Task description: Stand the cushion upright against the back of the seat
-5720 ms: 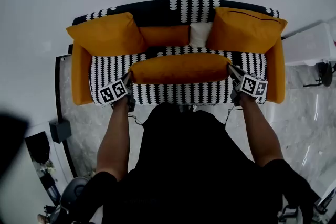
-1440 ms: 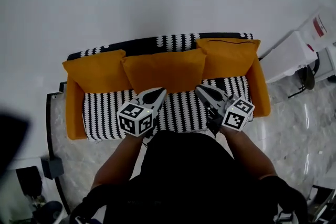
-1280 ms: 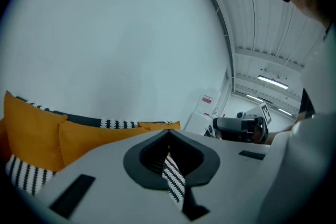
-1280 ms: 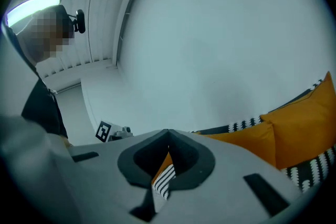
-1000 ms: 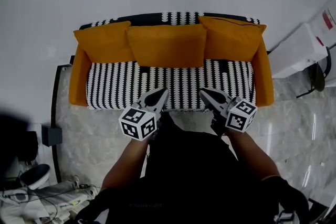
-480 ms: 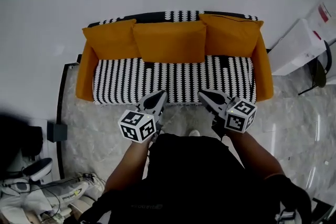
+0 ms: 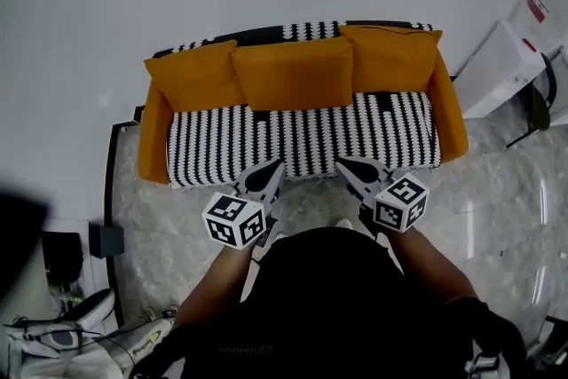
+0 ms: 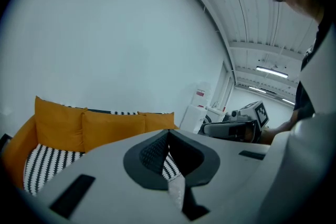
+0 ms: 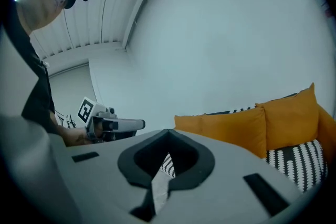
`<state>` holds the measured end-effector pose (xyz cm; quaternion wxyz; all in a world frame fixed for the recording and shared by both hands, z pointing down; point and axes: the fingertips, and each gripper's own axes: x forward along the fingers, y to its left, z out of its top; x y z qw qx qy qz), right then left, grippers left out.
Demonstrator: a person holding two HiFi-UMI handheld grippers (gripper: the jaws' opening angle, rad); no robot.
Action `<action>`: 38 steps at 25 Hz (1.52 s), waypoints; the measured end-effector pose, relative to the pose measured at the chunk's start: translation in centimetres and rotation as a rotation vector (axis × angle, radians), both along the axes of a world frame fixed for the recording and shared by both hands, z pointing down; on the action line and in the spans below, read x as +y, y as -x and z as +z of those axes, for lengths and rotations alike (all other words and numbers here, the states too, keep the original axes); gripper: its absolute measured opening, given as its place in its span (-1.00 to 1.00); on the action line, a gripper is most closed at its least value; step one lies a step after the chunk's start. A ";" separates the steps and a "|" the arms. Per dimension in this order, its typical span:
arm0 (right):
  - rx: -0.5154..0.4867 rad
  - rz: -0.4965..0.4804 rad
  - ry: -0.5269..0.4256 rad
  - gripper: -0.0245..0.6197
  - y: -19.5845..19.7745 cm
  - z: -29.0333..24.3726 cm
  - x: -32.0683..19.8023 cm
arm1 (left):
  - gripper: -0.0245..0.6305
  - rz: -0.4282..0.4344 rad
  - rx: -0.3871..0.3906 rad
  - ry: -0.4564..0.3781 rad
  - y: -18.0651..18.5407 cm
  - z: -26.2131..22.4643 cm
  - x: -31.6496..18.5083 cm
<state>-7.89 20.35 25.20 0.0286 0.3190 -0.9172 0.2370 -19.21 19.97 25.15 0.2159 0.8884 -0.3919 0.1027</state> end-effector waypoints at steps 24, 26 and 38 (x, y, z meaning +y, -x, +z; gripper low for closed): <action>0.043 0.112 0.107 -0.81 2.2 2.2 3.6 | -0.87 0.071 0.038 0.042 2.9 1.6 1.6; 0.039 0.110 0.110 -0.81 2.2 2.1 3.4 | -0.87 0.073 0.034 0.041 3.1 1.5 1.6; 0.047 0.092 0.106 -0.81 3.0 1.7 3.5 | -0.87 0.078 0.032 0.024 3.7 0.8 1.9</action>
